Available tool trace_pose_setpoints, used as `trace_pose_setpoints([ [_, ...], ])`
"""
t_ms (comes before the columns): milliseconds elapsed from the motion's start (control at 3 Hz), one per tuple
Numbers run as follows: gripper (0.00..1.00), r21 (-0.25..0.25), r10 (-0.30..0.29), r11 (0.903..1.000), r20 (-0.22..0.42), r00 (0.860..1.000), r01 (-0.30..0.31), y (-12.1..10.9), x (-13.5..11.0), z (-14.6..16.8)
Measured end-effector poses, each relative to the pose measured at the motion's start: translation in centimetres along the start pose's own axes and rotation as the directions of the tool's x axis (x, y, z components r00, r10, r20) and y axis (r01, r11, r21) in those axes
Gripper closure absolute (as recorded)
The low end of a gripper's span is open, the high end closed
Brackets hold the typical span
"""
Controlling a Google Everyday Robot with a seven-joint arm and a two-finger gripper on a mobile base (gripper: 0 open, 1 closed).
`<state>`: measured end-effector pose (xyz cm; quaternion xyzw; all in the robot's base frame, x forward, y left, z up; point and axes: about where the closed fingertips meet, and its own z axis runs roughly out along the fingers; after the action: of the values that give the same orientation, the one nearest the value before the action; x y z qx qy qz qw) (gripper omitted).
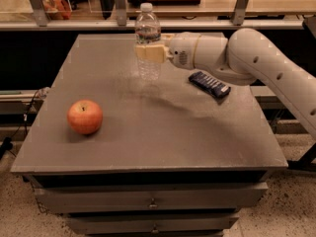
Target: Move water bottle near apple
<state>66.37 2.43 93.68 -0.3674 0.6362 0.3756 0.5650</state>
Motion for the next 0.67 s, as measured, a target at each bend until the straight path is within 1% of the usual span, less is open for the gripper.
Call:
trace_pose_setpoints([
  [333, 1.00, -0.035, 0.037, 0.9988, 0.055, 0.998, -0.035, 2.3, -0.2, -3.9],
  [667, 1.00, -0.086, 0.060, 0.9949, 0.091, 0.994, -0.052, 4.9, -0.6, -5.7],
])
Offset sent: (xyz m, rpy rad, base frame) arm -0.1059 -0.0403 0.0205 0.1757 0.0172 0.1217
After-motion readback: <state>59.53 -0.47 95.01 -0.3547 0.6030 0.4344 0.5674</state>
